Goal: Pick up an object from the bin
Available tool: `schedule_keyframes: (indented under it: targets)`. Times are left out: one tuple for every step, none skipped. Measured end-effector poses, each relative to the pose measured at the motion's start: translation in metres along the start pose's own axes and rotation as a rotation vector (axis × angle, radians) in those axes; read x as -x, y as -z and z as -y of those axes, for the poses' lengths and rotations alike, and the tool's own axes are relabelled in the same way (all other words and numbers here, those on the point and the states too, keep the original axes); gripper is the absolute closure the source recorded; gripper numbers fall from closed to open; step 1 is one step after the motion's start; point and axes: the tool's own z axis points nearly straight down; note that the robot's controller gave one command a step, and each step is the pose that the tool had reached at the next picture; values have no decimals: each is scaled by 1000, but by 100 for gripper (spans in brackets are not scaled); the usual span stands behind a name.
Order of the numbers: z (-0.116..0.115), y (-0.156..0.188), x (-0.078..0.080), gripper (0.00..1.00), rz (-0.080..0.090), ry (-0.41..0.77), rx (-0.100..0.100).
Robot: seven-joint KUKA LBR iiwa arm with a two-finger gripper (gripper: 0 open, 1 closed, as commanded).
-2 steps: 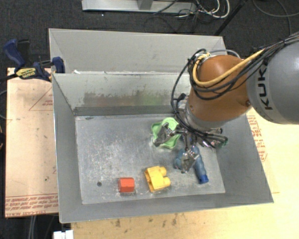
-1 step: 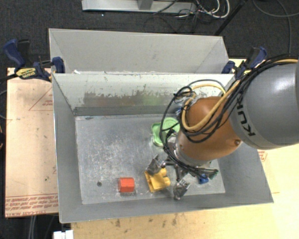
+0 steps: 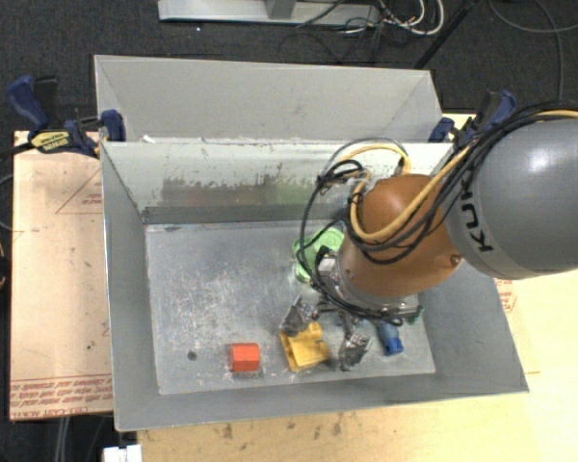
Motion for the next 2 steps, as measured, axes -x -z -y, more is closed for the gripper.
schedule_keyframes:
  targets:
    - [4,3,-2,100,-8,-3,-5]
    - [5,0,-6,0,-12,-6,-5]
